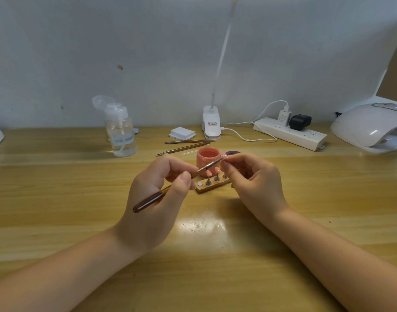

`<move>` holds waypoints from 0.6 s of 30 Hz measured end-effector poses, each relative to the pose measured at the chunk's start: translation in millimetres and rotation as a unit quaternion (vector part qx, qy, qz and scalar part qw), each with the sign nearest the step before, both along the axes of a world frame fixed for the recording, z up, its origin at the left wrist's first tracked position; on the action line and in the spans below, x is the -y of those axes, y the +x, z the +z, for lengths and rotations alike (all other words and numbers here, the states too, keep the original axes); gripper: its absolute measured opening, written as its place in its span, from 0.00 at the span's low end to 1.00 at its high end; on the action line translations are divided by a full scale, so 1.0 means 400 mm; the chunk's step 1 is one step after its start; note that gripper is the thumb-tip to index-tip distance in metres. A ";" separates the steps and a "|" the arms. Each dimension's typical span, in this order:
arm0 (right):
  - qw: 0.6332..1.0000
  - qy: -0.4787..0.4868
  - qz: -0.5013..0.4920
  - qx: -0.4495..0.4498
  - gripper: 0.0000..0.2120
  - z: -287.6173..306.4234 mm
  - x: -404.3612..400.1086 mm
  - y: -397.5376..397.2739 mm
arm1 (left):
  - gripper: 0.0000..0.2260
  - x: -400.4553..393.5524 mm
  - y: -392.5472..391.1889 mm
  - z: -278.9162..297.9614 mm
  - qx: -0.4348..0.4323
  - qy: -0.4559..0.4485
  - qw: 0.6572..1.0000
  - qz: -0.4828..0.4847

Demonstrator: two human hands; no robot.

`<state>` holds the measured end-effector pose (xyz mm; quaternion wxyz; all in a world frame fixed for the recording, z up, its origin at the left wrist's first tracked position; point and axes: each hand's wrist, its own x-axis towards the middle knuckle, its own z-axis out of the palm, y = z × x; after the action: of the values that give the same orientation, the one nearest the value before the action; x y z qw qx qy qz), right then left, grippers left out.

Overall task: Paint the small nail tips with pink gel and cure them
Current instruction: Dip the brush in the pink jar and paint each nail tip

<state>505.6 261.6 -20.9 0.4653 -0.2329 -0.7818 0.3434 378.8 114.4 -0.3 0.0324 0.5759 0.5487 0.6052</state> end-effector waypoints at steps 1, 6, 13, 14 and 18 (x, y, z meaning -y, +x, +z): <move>1.000 -0.003 -0.001 -0.001 0.05 0.000 0.000 0.000 | 0.10 -0.001 0.000 0.000 0.008 0.002 1.000 0.006; 1.000 -0.009 0.001 -0.004 0.05 0.001 0.001 0.000 | 0.07 -0.014 0.001 -0.006 0.052 -0.018 0.998 0.017; 1.000 -0.007 0.009 -0.001 0.06 0.003 0.004 0.000 | 0.10 -0.002 -0.003 -0.004 0.046 -0.007 0.999 -0.011; 1.000 -0.009 0.009 -0.002 0.06 0.003 0.004 0.000 | 0.10 -0.002 -0.002 -0.004 0.046 -0.005 0.999 -0.005; 1.000 -0.015 0.008 -0.007 0.05 0.001 0.003 -0.001 | 0.07 -0.010 0.002 -0.005 0.063 -0.014 0.998 0.015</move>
<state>505.2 260.5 -20.4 0.4646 -0.2309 -0.7753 0.3602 379.5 118.6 -2.5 0.0664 0.5279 0.5626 0.6327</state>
